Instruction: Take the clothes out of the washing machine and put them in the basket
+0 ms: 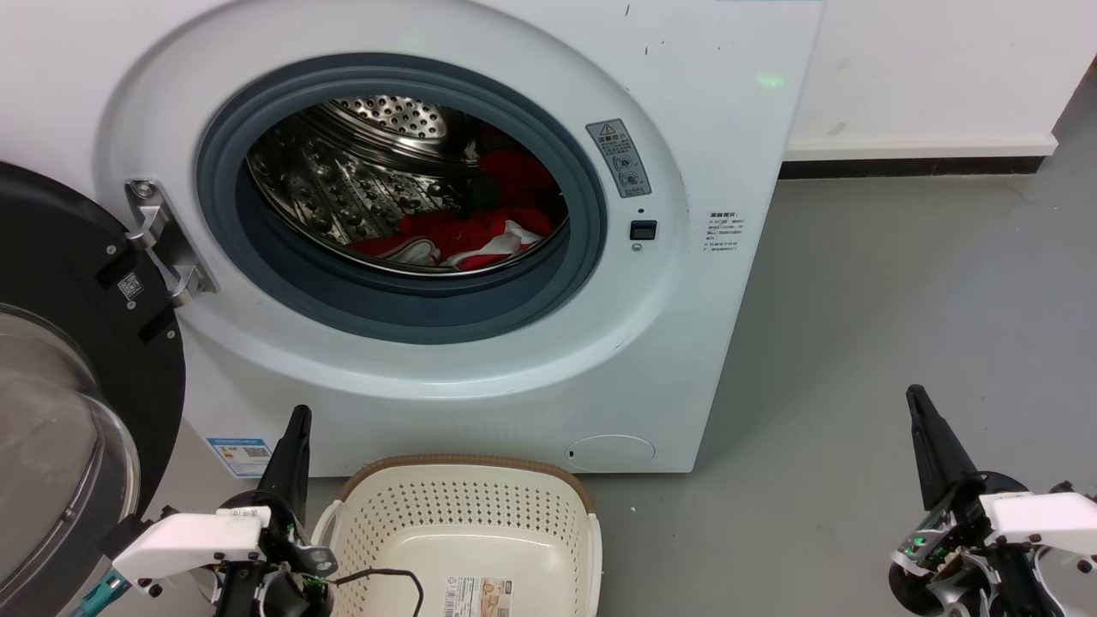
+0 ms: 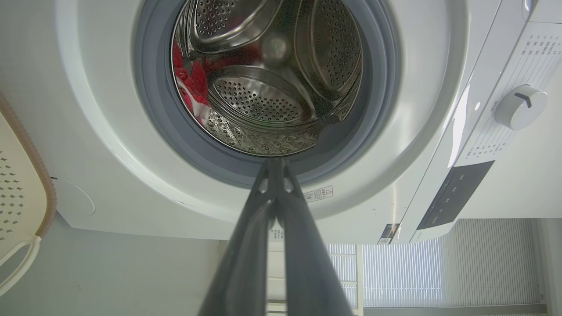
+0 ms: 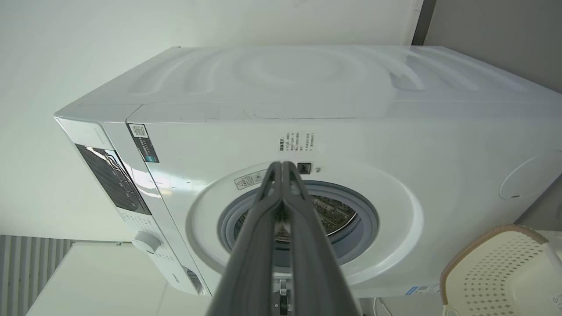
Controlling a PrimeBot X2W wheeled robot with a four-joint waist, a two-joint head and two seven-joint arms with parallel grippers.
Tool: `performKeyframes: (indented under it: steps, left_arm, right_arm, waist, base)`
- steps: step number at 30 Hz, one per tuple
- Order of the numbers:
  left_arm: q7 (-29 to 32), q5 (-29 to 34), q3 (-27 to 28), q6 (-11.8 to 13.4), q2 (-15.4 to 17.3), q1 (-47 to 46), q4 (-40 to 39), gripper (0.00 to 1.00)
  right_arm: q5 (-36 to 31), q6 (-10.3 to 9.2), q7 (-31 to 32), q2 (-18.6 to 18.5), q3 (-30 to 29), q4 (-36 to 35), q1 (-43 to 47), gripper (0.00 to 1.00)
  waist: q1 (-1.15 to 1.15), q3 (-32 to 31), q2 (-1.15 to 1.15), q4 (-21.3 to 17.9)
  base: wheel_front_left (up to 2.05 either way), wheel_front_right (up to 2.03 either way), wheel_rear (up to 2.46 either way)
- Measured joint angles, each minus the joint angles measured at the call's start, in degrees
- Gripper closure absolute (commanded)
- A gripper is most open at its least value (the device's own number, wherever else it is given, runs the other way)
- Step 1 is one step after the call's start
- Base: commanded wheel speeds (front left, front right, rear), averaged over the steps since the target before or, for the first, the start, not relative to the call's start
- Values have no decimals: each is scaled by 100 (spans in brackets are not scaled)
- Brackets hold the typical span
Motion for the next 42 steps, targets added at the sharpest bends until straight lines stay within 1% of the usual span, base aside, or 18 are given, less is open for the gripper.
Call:
performKeyframes:
  steps: [31,32,36,42]
  left_arm:
    - [1,1,2,0,-1,-1,0,100]
    - [1,1,2,0,-1,-1,0,0]
    - [-18,-1,-47,9,-20,145,162,0]
    - [-201,54,-211,8,-20,127,144,0]
  right_arm:
    - [0,-1,0,1,-1,0,0,100]
    - [0,0,0,1,-1,0,0,0]
    - [0,-1,-19,9,13,142,143,0]
    - [-99,-1,-197,12,82,58,176,0]
  waist:
    - [0,0,0,0]
    - [0,0,0,0]
    - [0,-1,0,-1]
    - [0,-4,0,-5]
  base:
    - [0,0,0]
    - [0,0,0]
    - [0,0,0]
    - [0,0,0]
